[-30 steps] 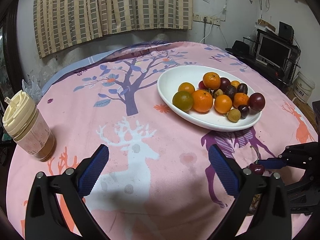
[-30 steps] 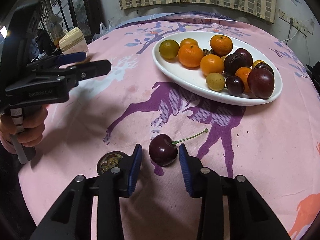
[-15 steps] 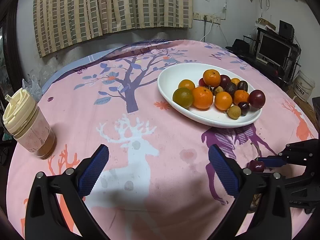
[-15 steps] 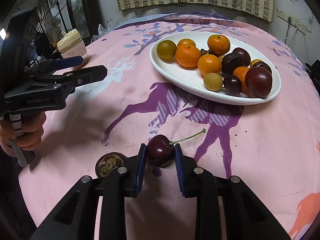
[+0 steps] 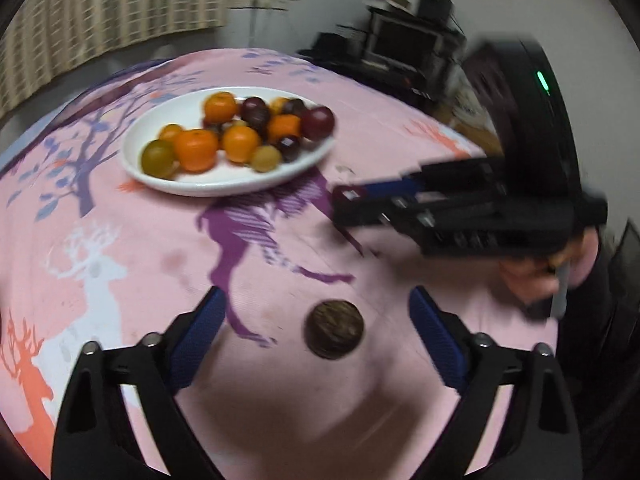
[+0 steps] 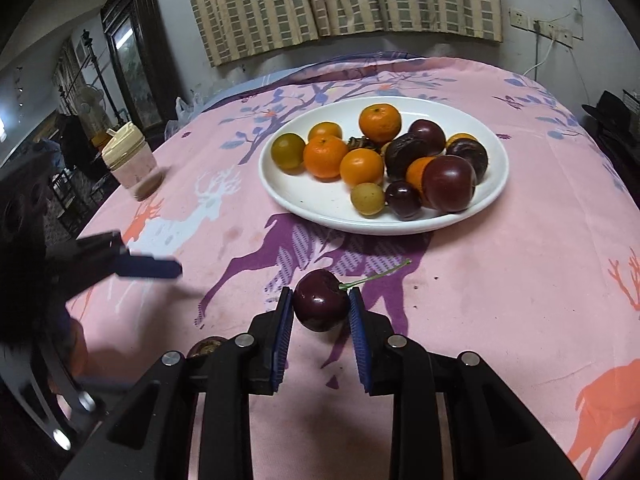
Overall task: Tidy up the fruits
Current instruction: 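Grasp the dark cherry with the right tool while the left tool reaches the last mangosteen, then grasp the mangosteen with the left tool while the right tool carries the cherry to the plate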
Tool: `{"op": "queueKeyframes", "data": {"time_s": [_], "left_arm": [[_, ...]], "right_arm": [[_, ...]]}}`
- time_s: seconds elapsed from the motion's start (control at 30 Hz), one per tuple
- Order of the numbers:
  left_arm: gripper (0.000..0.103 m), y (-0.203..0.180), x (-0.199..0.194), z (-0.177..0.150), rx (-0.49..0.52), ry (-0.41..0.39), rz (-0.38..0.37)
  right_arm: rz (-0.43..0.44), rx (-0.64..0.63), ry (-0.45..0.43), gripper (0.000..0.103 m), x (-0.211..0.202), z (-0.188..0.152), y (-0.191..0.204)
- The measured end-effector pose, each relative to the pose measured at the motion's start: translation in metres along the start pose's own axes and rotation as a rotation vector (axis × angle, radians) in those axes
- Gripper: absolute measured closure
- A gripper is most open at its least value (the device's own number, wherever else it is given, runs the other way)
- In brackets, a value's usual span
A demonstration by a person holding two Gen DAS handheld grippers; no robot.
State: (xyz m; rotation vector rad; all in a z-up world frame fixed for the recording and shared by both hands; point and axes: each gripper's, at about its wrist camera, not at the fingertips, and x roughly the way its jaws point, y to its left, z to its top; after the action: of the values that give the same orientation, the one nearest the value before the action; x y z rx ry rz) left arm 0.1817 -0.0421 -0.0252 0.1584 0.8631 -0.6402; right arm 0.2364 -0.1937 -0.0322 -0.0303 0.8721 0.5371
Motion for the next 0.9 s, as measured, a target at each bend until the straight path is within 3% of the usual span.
{"op": "queueKeyframes", "data": {"time_s": [0.13,0.33,0.5,0.73,0.9], "left_arm": [[0.035,-0.015,0.014,-0.008,0.055,0.068,-0.002],[0.051,-0.012,0.021,-0.013,0.035,0.11,-0.001],[0.053,-0.012,0.021,-0.015,0.03,0.106,0.001],[0.066,-0.013,0.023,-0.014,0.04,0.105,0.009],[0.066,-0.013,0.023,-0.013,0.026,0.1,0.019]], "right_arm": [[0.0,-0.012,0.004,0.075,0.0,-0.002,0.001],[-0.002,-0.022,-0.002,0.075,-0.002,-0.004,0.003],[-0.005,-0.022,-0.003,0.075,-0.003,-0.004,0.002],[-0.011,-0.029,-0.01,0.075,-0.004,-0.005,0.003],[-0.022,-0.052,-0.001,0.075,-0.001,-0.007,0.008]]}}
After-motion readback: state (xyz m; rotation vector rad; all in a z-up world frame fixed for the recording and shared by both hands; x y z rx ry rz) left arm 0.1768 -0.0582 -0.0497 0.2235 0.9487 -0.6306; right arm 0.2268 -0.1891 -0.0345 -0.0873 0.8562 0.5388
